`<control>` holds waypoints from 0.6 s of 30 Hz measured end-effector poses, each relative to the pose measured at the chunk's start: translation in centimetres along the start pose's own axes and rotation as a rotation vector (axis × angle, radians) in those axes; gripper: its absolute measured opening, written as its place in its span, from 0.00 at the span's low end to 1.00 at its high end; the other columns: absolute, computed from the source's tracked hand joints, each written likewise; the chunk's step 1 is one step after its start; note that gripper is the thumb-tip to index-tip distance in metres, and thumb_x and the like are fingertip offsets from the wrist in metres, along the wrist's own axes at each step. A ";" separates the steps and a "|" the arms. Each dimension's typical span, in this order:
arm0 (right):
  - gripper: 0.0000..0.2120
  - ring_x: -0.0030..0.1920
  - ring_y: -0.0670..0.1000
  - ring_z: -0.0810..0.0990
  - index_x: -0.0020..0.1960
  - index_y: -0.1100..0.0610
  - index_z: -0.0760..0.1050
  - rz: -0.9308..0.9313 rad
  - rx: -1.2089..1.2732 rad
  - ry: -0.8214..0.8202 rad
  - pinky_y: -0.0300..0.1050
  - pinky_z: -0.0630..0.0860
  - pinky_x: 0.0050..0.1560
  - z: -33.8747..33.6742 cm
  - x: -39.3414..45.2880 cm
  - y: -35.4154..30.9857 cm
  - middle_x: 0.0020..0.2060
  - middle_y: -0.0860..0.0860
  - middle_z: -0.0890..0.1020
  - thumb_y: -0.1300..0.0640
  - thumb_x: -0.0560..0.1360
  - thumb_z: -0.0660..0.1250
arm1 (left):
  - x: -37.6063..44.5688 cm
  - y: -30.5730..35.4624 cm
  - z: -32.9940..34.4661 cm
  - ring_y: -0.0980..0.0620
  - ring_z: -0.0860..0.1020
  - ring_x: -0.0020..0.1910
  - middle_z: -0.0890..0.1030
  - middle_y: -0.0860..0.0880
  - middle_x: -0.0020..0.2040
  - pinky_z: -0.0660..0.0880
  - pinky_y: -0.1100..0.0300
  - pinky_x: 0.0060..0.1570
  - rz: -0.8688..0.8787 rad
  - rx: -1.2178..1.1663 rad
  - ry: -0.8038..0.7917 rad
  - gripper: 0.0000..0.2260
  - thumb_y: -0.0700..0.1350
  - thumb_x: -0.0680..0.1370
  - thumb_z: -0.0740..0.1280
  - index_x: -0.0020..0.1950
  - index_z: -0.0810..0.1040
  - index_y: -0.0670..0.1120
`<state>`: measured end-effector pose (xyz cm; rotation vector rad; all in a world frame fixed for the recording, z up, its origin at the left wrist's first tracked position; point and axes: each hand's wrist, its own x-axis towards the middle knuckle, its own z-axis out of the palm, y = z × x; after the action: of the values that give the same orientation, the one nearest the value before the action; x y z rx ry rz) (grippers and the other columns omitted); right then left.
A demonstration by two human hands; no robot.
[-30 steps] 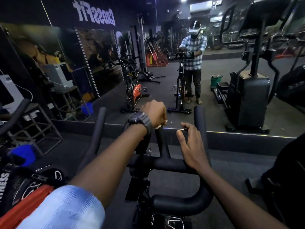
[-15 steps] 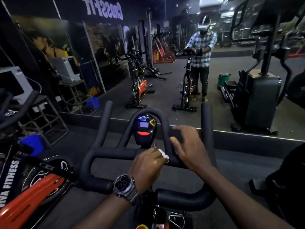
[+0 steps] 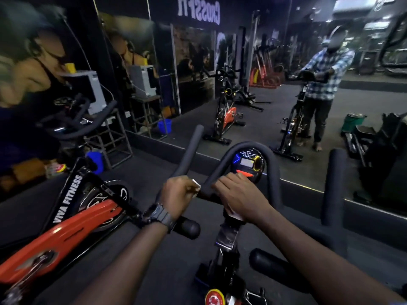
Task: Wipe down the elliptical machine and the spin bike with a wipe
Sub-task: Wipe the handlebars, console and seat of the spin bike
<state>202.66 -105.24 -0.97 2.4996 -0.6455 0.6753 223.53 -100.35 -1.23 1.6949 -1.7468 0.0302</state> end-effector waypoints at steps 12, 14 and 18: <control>0.10 0.46 0.57 0.76 0.49 0.57 0.77 0.081 0.047 0.062 0.50 0.72 0.50 0.0 -0.6 -0.1 0.44 0.52 0.79 0.56 0.79 0.59 | 0.9 0.4 0.9 0.52 0.80 0.36 0.83 0.47 0.37 0.64 0.76 0.36 0.037 -0.084 -0.037 0.05 0.39 0.68 0.75 0.42 0.86 0.46; 0.10 0.47 0.56 0.77 0.51 0.57 0.78 0.086 0.062 0.070 0.50 0.71 0.52 0.0 -0.7 0.0 0.45 0.51 0.79 0.56 0.79 0.58 | 1.9 -3.3 -0.4 0.48 0.82 0.40 0.84 0.46 0.40 0.68 0.69 0.40 -0.150 -0.066 0.084 0.05 0.41 0.70 0.76 0.44 0.86 0.46; 0.11 0.47 0.56 0.77 0.51 0.57 0.78 0.082 0.067 0.080 0.50 0.71 0.52 0.1 -0.6 -0.3 0.46 0.51 0.80 0.55 0.80 0.59 | 2.4 -4.6 -0.5 0.49 0.81 0.43 0.83 0.47 0.42 0.74 0.58 0.44 -0.264 -0.050 0.094 0.04 0.45 0.72 0.74 0.45 0.86 0.47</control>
<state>202.38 -104.91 -1.41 2.5040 -0.7096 0.8348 228.02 -102.89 -1.73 1.8431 -1.4330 -0.0513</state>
